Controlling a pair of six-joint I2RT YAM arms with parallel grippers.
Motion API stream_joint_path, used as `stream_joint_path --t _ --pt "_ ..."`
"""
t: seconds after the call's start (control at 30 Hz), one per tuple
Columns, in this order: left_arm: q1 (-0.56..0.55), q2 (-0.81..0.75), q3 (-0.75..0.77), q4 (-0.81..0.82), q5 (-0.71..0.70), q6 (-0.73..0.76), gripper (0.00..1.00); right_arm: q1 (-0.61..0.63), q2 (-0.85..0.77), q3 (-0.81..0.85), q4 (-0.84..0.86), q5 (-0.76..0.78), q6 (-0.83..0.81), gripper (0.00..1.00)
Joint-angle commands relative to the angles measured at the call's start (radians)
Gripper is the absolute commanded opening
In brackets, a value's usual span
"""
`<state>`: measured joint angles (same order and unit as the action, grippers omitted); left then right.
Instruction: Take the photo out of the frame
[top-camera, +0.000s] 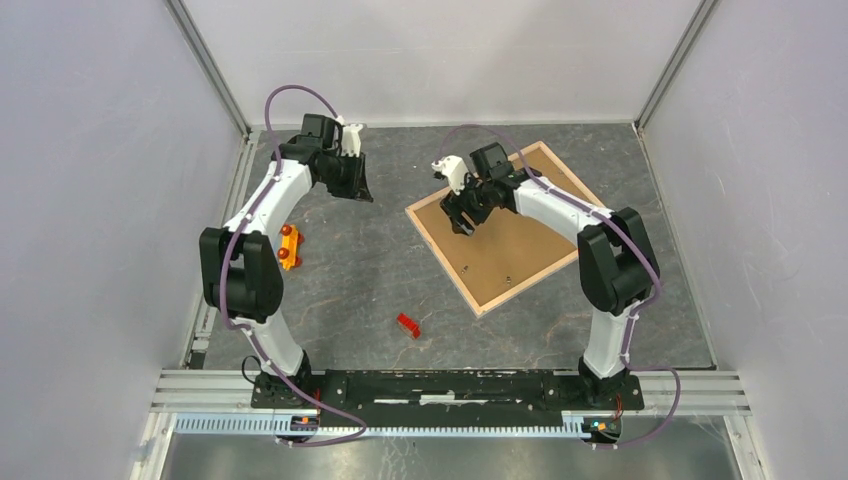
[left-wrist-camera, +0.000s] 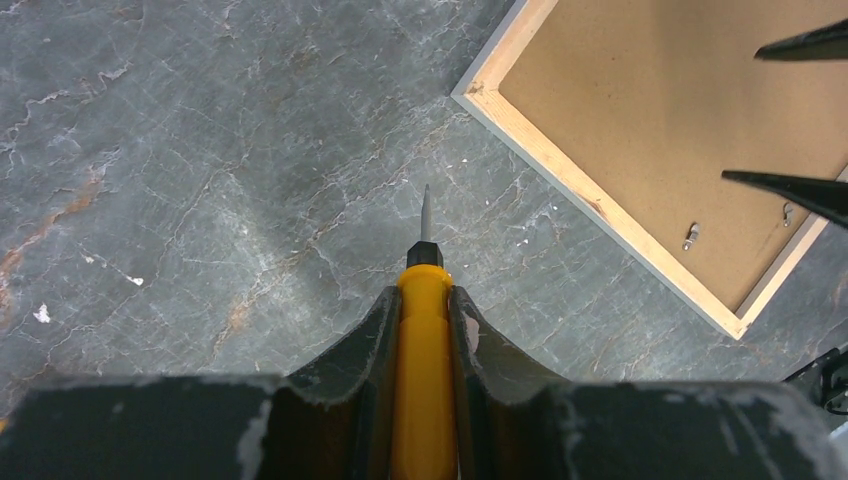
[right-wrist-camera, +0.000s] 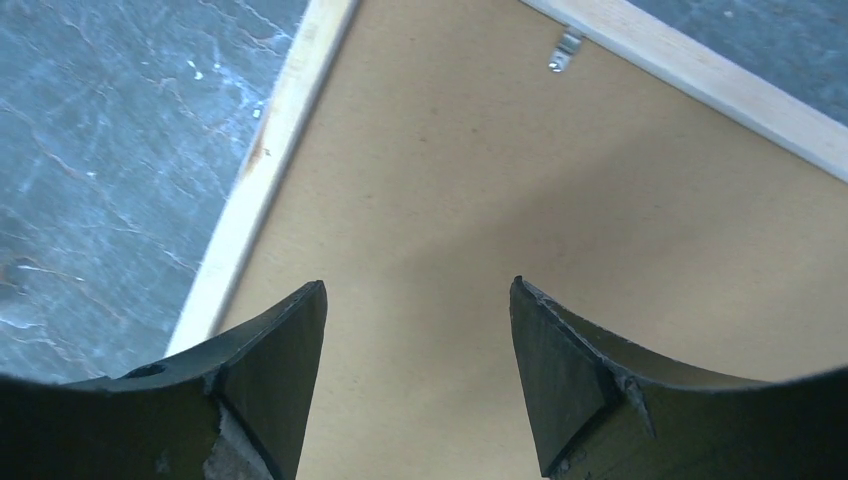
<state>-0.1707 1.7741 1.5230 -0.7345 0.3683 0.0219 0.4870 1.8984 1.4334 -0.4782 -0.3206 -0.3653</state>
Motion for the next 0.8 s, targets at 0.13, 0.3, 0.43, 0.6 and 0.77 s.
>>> stream_joint_path --t 0.13,0.3,0.43,0.6,0.77 --pt "0.021 -0.039 -0.020 0.038 0.025 -0.049 0.02 0.101 0.028 0.030 0.037 -0.005 0.124 0.72" --pt "0.028 -0.051 -0.045 0.050 0.032 -0.054 0.02 0.163 0.063 0.033 0.037 0.011 0.141 0.72" --pt "0.028 -0.056 -0.057 0.053 0.034 -0.056 0.02 0.202 0.095 0.045 0.027 0.050 0.123 0.71" --pt "0.032 -0.060 -0.054 0.055 0.041 -0.063 0.02 0.231 0.130 0.039 0.020 0.088 0.091 0.65" --pt "0.032 -0.061 -0.044 0.054 0.041 -0.065 0.02 0.287 0.146 0.011 -0.013 0.100 -0.021 0.53"
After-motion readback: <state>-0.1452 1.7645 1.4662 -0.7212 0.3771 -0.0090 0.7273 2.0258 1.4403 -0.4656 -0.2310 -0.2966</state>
